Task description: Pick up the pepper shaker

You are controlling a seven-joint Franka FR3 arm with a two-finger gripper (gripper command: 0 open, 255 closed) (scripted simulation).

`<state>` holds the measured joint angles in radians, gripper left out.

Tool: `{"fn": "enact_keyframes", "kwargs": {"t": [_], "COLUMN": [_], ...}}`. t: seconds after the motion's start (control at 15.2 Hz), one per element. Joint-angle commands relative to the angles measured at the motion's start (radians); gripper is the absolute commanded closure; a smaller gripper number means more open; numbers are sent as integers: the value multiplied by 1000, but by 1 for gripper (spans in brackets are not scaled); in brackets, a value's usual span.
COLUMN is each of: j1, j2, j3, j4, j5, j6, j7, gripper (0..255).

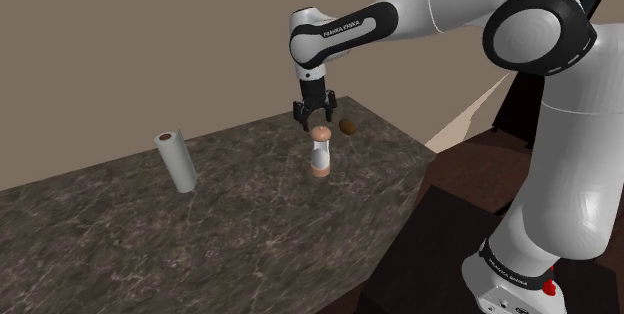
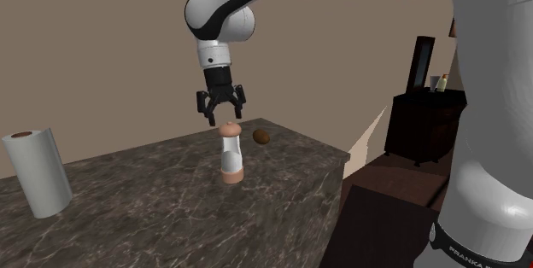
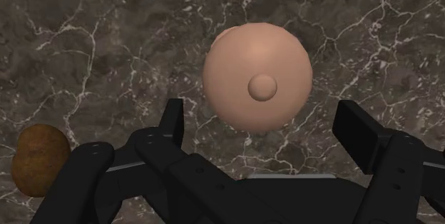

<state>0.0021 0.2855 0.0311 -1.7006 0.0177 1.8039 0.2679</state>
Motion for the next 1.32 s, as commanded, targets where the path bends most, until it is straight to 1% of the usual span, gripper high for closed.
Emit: {"fn": "enact_keyframes", "kwargs": {"t": [0.0,0.26,0.33,0.92,1.25], "j1": [0,0,0,0,0], "j2": [8,18,18,18,-1], "j3": [0,0,0,0,0], "j4": [-14,-35,-35,-35,6], "j5": [0,0,0,0,0], "j6": [22,53,54,53,-7], "j7": [0,0,-1,0,1], "gripper": [0,0,255,255,255]}}
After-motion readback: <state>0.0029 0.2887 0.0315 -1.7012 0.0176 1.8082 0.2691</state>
